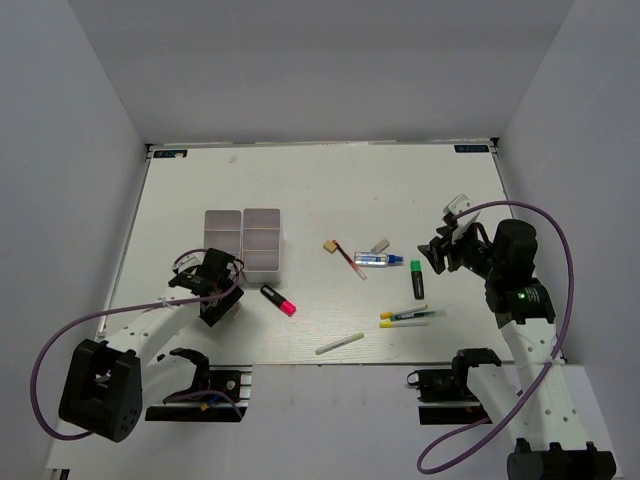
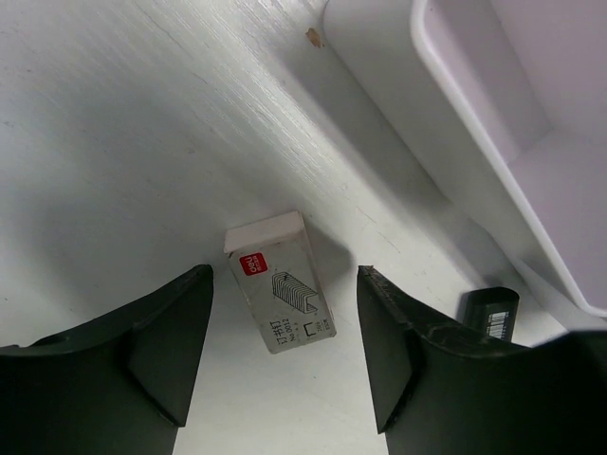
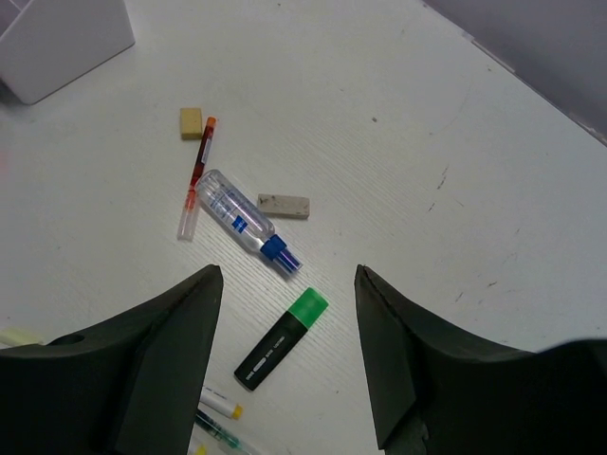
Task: Sort the stationery into containers
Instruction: Grab a piece of stationery with the left arm, then place the stationery into the container
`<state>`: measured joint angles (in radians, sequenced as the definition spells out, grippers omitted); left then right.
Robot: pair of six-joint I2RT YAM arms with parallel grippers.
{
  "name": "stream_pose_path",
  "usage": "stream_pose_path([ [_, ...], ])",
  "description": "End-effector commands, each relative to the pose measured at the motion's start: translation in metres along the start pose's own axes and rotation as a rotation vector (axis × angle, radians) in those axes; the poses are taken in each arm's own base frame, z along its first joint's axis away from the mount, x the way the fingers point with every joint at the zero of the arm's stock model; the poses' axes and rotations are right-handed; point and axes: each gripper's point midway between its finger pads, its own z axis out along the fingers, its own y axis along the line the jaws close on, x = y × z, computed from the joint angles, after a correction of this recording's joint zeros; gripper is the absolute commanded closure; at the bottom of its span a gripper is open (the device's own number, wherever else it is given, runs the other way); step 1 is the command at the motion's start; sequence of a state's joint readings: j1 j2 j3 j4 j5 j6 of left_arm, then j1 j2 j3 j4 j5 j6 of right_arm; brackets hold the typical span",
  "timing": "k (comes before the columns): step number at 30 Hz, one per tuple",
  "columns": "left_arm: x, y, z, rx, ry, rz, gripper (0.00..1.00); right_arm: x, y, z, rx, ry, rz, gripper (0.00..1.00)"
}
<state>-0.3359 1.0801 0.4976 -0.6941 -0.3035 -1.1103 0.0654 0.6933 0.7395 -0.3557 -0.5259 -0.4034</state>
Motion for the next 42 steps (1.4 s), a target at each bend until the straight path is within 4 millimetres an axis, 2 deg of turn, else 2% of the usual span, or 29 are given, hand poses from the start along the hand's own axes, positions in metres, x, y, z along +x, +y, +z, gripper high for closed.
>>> stream_pose_path([
  [1, -0.006, -0.003, 0.002, 0.001, -0.034, -0.018, 0.28, -0.01, -0.002, 0.0, 0.004, -0.038, -0.023, 0.36],
  [5, -0.001, 0.001, 0.005, -0.012, -0.017, -0.012, 0.35, -0.012, -0.001, -0.002, 0.006, -0.048, -0.027, 0.36],
  [7, 0.004, 0.006, 0.006, -0.025, 0.003, -0.005, 0.35, -0.015, 0.0, -0.004, 0.007, -0.059, -0.034, 0.36],
  [11, 0.011, 0.014, 0.007, -0.039, 0.025, 0.014, 0.49, -0.02, 0.002, -0.007, 0.003, -0.081, -0.047, 0.36],
  [12, 0.013, 0.013, 0.006, -0.033, 0.037, 0.014, 0.59, -0.02, 0.003, -0.008, 0.002, -0.082, -0.047, 0.36],
  [15, 0.018, 0.014, 0.002, -0.025, 0.063, 0.014, 0.75, -0.019, 0.004, -0.008, 0.001, -0.082, -0.049, 0.36],
  [16, 0.021, 0.013, -0.001, -0.013, 0.072, 0.021, 0.78, -0.019, 0.003, -0.008, 0.003, -0.08, -0.049, 0.36],
  [20, 0.017, -0.002, -0.025, 0.092, 0.068, 0.015, 0.87, -0.018, 0.004, -0.008, -0.002, -0.079, -0.049, 0.36],
  [21, 0.023, 0.0, -0.033, 0.101, 0.1, 0.027, 0.89, -0.018, 0.005, -0.007, -0.007, -0.08, -0.047, 0.36],
  [22, 0.018, -0.008, -0.044, 0.149, 0.095, 0.031, 0.92, -0.019, 0.004, -0.008, -0.005, -0.081, -0.046, 0.36],
  [24, 0.022, -0.009, -0.059, 0.177, 0.135, 0.05, 0.95, -0.019, 0.004, -0.008, -0.005, -0.081, -0.044, 0.36],
  [27, 0.017, -0.024, -0.086, 0.281, 0.14, 0.065, 0.96, -0.021, 0.005, -0.008, -0.008, -0.085, -0.048, 0.36],
  [30, -0.004, -0.042, -0.116, 0.375, 0.077, 0.064, 0.96, -0.021, 0.005, -0.008, -0.009, -0.084, -0.045, 0.36],
  [31, -0.021, -0.058, -0.135, 0.45, 0.018, 0.042, 0.96, -0.021, 0.005, -0.008, -0.009, -0.085, -0.043, 0.36],
  [33, -0.042, -0.074, -0.151, 0.514, -0.065, 0.035, 0.96, -0.02, 0.004, -0.007, -0.006, -0.083, -0.04, 0.36],
  [34, -0.057, -0.089, -0.164, 0.566, -0.113, 0.014, 0.95, -0.02, 0.004, -0.007, -0.01, -0.081, -0.041, 0.36],
  [36, -0.079, -0.102, -0.174, 0.58, -0.189, -0.008, 0.92, -0.019, 0.004, -0.006, -0.011, -0.079, -0.042, 0.36],
  [37, -0.089, -0.109, -0.175, 0.582, -0.211, -0.048, 0.91, -0.019, 0.004, -0.007, -0.008, -0.079, -0.039, 0.36],
  [40, -0.105, -0.124, -0.161, 0.532, -0.236, -0.125, 0.87, -0.018, 0.004, -0.007, -0.007, -0.076, -0.039, 0.36],
  [41, -0.115, -0.134, -0.163, 0.549, -0.269, -0.152, 0.85, -0.018, 0.005, -0.007, -0.009, -0.076, -0.04, 0.36],
  [42, -0.118, -0.141, -0.153, 0.517, -0.269, -0.16, 0.85, -0.017, 0.004, -0.007, -0.005, -0.074, -0.04, 0.36],
])
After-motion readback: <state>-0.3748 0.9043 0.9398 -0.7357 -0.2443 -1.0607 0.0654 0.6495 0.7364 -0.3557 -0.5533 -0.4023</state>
